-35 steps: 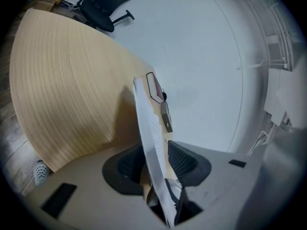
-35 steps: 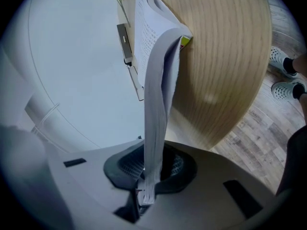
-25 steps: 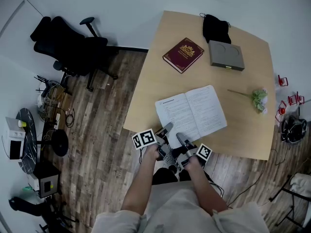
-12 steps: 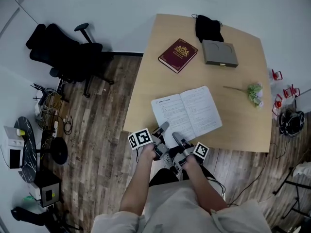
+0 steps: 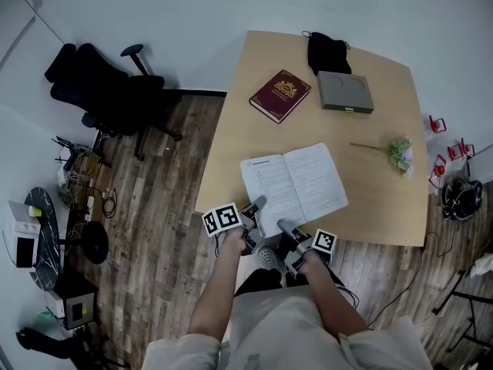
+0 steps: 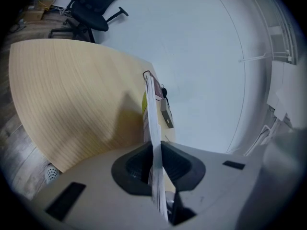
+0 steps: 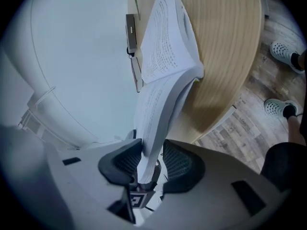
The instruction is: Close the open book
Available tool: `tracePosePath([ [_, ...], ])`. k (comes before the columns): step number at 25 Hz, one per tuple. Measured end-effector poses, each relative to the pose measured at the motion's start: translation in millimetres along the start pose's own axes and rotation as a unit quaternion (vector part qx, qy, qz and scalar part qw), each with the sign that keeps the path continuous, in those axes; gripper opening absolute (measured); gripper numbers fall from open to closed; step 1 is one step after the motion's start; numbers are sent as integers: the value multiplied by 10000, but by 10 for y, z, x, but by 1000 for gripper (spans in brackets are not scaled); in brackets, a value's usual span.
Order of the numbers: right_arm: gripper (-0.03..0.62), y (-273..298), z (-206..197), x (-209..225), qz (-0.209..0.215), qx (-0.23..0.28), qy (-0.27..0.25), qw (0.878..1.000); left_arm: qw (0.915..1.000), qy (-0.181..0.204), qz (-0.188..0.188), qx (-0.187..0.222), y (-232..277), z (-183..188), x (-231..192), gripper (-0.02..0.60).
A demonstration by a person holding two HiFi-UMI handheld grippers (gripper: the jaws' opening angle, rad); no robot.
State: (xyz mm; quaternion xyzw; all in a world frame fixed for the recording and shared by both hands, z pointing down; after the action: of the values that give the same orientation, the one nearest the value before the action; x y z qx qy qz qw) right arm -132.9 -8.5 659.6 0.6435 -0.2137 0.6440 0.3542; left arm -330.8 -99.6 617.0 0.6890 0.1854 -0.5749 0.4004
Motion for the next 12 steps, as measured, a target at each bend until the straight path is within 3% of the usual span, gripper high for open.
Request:
tracePosePath([
  [7, 149, -283, 283, 70, -308, -641, -188, 9973, 9994, 174, 221, 201, 74, 12, 140, 57],
  [10, 143, -409, 388, 22, -484, -1159, -751, 9892, 9988, 133, 300, 376, 72, -23, 156, 57],
  [12, 143, -507, 516, -58, -652, -1502, -1411, 9764, 9982, 137, 351, 462, 68, -45, 188, 55],
])
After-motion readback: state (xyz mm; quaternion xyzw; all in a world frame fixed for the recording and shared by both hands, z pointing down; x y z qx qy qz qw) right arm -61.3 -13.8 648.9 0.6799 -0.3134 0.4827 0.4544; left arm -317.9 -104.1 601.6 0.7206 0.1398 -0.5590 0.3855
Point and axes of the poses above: the fingertips, and each gripper's own axes: y forward along the fingers, x to its right, z out of its top, the point moved 9 cm from there along -y, backward along the fingers, and after that the axes turned 12 degrees about -y, right-handed, at the moved point
